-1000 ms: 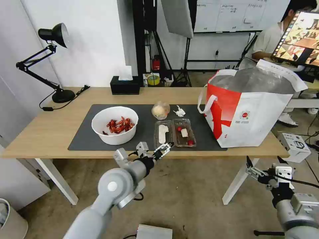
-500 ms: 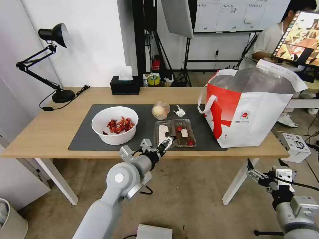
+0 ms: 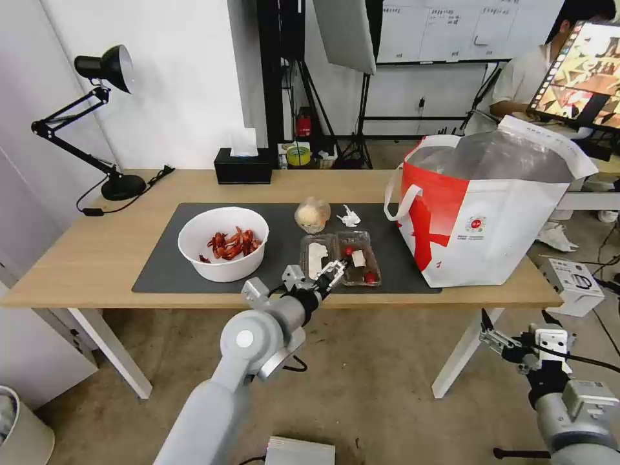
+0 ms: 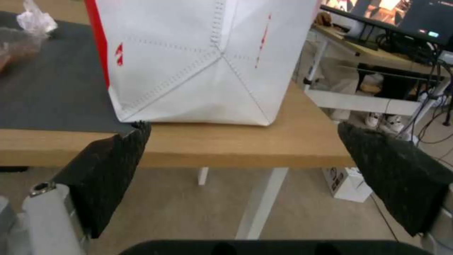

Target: Pick up the trash from the table and place it into the takeout bag.

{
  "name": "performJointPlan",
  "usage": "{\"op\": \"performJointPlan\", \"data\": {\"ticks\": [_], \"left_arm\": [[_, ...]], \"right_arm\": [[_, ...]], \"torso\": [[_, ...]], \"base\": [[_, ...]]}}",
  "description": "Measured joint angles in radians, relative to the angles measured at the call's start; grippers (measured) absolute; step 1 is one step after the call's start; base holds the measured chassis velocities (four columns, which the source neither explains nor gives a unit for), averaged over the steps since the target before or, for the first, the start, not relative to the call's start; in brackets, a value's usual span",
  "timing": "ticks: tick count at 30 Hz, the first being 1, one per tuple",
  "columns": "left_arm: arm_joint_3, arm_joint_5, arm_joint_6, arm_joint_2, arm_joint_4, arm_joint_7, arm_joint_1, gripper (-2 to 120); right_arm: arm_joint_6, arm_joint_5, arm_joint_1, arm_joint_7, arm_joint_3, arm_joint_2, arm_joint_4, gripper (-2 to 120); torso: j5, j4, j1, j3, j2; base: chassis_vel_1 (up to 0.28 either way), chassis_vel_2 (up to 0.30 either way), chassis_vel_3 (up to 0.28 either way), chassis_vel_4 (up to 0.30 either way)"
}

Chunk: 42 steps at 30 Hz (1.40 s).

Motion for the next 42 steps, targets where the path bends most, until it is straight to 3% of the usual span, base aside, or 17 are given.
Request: {"op": "performJointPlan", "data": {"ticks": [31,42], "left_arm": [[-0.023,0.067,-0.012,0.007,0.071,0.073,0.002,100],[-0.058,0.078,-0.027,0.042,0.033,0.117,0.012,100]], "right_arm": [[0.015,-0.029,0.019,-0.008,-0.024,0.022,-0.042,100],[0.028,-0.041,0.027,-0.020,-0.034,0.033,-0.059,100]], "torso": [[-0.0001,-0.0001,0.000,0.000,0.000],[-0.0002,0.0001,0.000,0.000,0.000]], "base": [[0.000,0.000,0.000,0.000],[0.000,0.000,0.000,0.000]]}}
